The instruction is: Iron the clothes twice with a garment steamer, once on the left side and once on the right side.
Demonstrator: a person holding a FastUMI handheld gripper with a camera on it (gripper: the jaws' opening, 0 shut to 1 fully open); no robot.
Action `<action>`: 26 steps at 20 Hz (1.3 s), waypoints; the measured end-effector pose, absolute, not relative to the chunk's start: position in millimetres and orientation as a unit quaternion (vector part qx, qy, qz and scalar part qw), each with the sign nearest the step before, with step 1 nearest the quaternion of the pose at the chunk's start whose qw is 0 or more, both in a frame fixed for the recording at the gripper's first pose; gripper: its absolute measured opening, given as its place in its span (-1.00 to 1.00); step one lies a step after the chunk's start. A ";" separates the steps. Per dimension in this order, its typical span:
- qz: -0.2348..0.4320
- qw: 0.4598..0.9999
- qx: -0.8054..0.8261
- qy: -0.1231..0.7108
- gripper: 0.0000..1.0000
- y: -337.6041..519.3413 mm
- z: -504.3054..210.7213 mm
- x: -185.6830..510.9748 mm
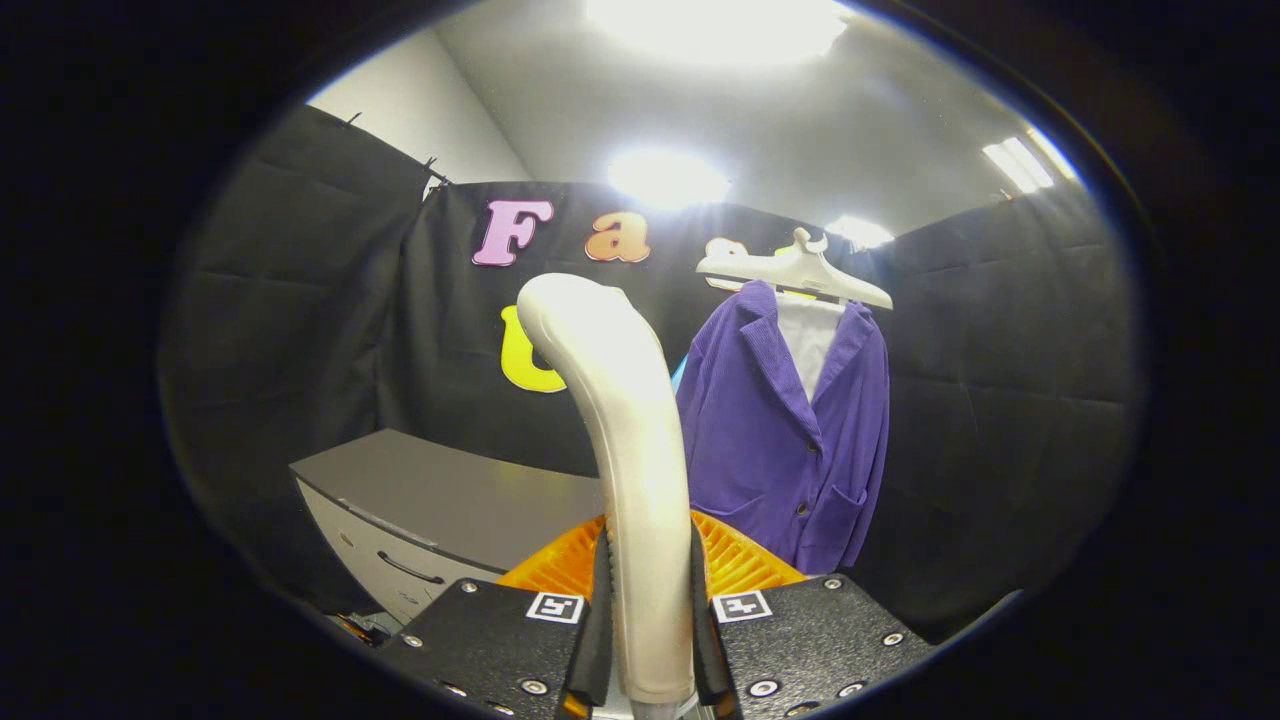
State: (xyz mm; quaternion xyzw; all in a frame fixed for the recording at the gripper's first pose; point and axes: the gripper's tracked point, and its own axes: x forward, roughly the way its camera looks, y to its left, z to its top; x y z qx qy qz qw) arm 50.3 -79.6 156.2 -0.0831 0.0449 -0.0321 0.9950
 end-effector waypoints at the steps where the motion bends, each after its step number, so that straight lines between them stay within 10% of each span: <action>1: -0.031 0.996 -0.077 0.042 -0.35 -76.1 159.3 47.4; 26: -0.085 0.991 -0.077 0.066 -0.35 -58.4 142.8 58.1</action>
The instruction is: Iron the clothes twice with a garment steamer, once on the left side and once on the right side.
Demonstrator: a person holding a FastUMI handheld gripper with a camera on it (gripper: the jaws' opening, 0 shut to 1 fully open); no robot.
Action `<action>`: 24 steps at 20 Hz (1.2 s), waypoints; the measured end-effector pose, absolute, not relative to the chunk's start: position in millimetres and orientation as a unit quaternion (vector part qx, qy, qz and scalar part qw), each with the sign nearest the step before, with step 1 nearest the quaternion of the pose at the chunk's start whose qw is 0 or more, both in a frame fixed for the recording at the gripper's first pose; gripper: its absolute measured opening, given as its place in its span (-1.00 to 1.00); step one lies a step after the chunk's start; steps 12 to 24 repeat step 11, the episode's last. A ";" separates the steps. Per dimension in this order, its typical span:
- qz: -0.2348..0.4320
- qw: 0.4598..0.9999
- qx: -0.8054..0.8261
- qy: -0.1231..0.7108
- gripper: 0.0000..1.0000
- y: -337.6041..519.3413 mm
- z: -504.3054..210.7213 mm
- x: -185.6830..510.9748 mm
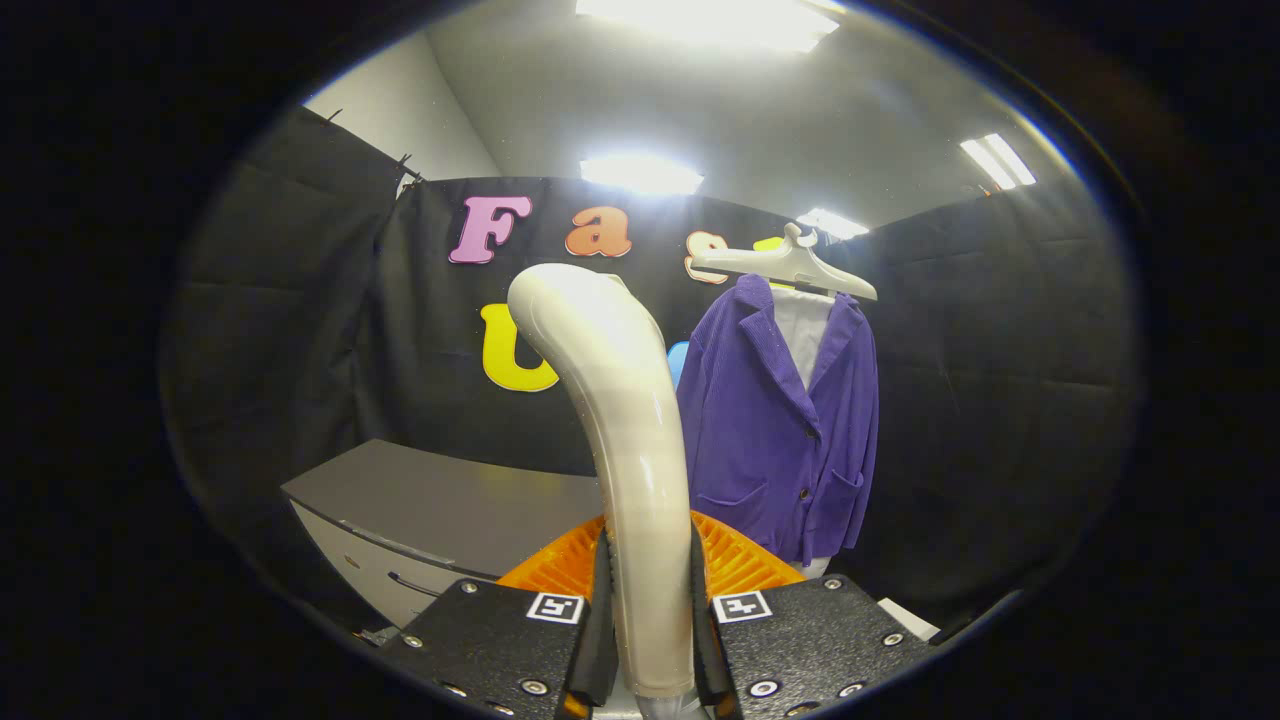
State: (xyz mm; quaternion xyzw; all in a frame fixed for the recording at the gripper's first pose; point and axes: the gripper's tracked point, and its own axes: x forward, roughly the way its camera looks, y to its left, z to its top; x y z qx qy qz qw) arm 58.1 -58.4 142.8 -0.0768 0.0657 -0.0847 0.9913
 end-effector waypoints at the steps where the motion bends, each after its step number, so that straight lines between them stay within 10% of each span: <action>1: -0.089 0.991 -0.078 0.067 -0.35 -61.4 143.8 58.5; 24: -0.098 0.991 -0.065 0.061 -0.34 -58.4 141.6 52.5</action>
